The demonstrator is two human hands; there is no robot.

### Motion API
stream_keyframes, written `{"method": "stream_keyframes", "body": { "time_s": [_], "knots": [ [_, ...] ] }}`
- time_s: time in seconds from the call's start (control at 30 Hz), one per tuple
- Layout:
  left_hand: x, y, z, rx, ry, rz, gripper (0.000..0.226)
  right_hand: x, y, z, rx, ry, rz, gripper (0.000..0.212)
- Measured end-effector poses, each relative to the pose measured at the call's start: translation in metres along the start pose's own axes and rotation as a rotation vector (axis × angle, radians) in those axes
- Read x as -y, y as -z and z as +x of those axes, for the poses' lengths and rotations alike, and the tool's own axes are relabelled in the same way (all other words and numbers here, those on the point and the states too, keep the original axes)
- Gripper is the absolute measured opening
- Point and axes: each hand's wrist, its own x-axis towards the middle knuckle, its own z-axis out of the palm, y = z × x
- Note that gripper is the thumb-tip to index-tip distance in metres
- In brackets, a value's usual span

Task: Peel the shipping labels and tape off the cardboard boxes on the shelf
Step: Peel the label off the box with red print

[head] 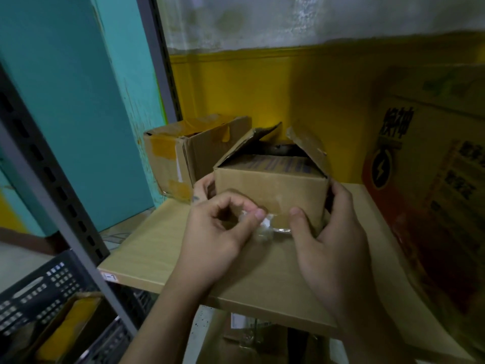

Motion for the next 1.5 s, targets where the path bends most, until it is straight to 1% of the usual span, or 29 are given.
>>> {"method": "stream_keyframes", "body": {
  "time_s": [0.07,0.17,0.27,0.47,0.7,0.77,0.87,0.97,1.1,1.17,1.27,1.3,1.33,1.4,1.43,1.5],
  "knots": [
    [0.001,-0.001,-0.001,0.078,-0.004,0.037,0.025,-0.001,0.000,0.000,-0.010,-0.003,-0.007,0.068],
    [-0.004,-0.001,-0.002,0.103,-0.025,0.032,0.017,0.001,0.003,0.000,-0.026,-0.015,0.019,0.067],
    [-0.005,-0.001,-0.003,0.141,-0.057,0.057,0.024,0.001,0.004,0.000,-0.035,-0.033,0.044,0.065],
    [-0.004,-0.002,-0.004,0.160,-0.136,0.070,0.037,0.004,0.004,-0.001,-0.086,-0.021,0.065,0.064],
    [-0.003,-0.002,-0.004,0.132,-0.152,0.009,0.029,0.005,0.001,-0.002,-0.129,-0.002,0.081,0.066],
    [-0.004,-0.002,-0.004,0.121,-0.129,-0.019,0.027,0.005,0.000,-0.002,-0.123,-0.006,0.078,0.066],
    [-0.001,-0.002,-0.002,0.061,-0.094,0.027,0.020,0.005,-0.001,-0.002,-0.091,-0.007,0.056,0.067],
    [-0.001,-0.002,-0.002,0.077,-0.061,0.049,0.013,0.004,-0.001,-0.001,-0.084,0.004,0.049,0.067],
    [-0.008,-0.002,-0.004,0.045,-0.037,0.037,0.018,0.003,0.000,0.000,-0.090,0.001,0.066,0.067],
    [-0.010,-0.004,-0.006,-0.022,-0.030,0.077,0.023,0.003,0.000,0.001,-0.104,-0.001,0.081,0.065],
    [-0.013,-0.008,-0.008,-0.210,0.025,0.196,0.038,0.004,-0.001,0.001,-0.128,-0.018,0.126,0.061],
    [-0.014,-0.009,-0.008,-0.268,0.053,0.234,0.040,0.005,-0.001,0.001,-0.132,-0.022,0.145,0.060],
    [-0.015,-0.009,-0.008,-0.288,0.088,0.256,0.038,0.005,-0.002,0.001,-0.133,-0.021,0.156,0.060],
    [-0.017,-0.011,-0.008,-0.211,0.162,0.250,0.027,0.004,-0.003,0.001,-0.124,-0.012,0.151,0.060],
    [-0.016,-0.012,-0.008,-0.163,0.193,0.249,0.027,0.003,-0.004,0.001,-0.119,-0.008,0.147,0.060],
    [-0.015,-0.015,-0.009,-0.120,0.237,0.273,0.039,0.001,-0.004,0.002,-0.112,-0.003,0.148,0.059]
  ]
}}
